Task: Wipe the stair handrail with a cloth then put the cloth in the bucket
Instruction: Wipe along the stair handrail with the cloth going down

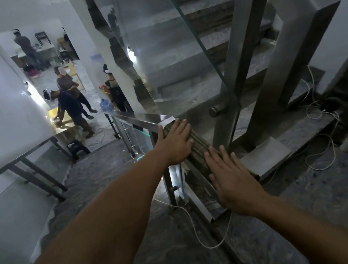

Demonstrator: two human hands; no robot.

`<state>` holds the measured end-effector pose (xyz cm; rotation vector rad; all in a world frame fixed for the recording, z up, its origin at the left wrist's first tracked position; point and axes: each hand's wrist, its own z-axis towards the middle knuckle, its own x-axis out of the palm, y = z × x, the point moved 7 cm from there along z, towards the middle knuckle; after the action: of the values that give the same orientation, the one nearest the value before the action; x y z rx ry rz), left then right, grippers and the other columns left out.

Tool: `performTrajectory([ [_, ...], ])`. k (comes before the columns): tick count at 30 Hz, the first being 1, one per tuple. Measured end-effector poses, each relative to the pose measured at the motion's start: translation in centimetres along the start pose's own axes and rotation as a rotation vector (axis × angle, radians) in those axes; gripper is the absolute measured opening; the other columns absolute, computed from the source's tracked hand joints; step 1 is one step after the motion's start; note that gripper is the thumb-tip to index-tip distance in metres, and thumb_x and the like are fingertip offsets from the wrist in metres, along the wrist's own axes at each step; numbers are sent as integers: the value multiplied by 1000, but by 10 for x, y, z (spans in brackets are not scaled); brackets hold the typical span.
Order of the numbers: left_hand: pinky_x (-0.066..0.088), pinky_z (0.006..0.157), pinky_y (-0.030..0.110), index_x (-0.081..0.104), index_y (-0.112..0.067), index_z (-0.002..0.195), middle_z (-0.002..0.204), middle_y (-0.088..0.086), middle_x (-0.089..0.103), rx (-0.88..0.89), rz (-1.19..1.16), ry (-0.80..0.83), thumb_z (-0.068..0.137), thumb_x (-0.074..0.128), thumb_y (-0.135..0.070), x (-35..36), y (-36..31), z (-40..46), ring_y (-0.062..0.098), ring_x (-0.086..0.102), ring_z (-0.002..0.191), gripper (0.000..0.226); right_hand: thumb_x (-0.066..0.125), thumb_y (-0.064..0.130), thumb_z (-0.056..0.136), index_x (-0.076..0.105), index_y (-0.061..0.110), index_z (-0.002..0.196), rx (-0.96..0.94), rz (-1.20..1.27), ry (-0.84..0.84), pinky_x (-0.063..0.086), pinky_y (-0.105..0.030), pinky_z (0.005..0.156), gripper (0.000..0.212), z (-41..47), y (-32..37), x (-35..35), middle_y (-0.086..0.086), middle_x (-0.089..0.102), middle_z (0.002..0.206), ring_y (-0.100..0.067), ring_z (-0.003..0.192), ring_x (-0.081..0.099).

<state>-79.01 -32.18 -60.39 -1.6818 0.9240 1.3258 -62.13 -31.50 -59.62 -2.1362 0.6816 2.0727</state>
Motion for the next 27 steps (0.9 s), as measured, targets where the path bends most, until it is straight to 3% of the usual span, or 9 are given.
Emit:
performTrajectory([
  [6, -12, 115, 49, 1, -16, 152, 162, 4, -6, 71, 11, 16, 102, 17, -39, -5, 16, 13, 18, -13, 148, 58, -10, 47, 75, -6, 9, 149, 64, 35, -11, -10, -39, 113, 83, 17, 23, 1, -11, -8, 160, -25, 146, -12],
  [11, -10, 116, 49, 2, -16, 152, 162, 2, -5, 77, 7, 19, 102, 18, -39, -8, 31, 18, 16, -11, 148, 57, 31, 38, 95, -9, 10, 148, 89, -3, 9, -13, -40, 111, 72, 34, 31, 5, -13, -11, 160, -27, 147, -12],
  [16, -8, 117, 47, 5, -15, 153, 163, 3, -2, 84, -65, 21, 102, 21, -37, -14, 43, 24, 17, -9, 149, 57, 44, 33, 94, -7, 11, 149, 108, 14, -2, -13, -39, 110, 78, 50, 39, 1, -12, -7, 161, -26, 147, -9],
  [23, 10, 119, 49, 21, -10, 150, 158, 10, 22, 60, -273, -46, 99, 34, -36, -15, 66, 40, 26, 17, 146, 58, 25, 27, 93, 8, 9, 149, 142, 60, -34, 2, -48, 120, 61, 68, 45, -4, -14, 4, 160, -28, 148, -1],
  [25, 18, 116, 49, 28, -8, 147, 153, 13, 30, 60, -307, -69, 97, 36, -39, -14, 69, 41, 29, 25, 142, 60, 9, 35, 83, 12, 7, 149, 122, 25, -43, 9, -51, 120, 72, 71, 44, -2, -15, 11, 160, -29, 148, 5],
  [27, 21, 115, 46, 31, -5, 145, 152, 16, 32, 66, -308, -121, 96, 38, -36, -16, 68, 35, 31, 28, 140, 59, 12, 37, 81, 17, 7, 148, 101, 4, -50, 10, -50, 120, 74, 67, 45, 3, -16, 17, 158, -30, 147, 11],
])
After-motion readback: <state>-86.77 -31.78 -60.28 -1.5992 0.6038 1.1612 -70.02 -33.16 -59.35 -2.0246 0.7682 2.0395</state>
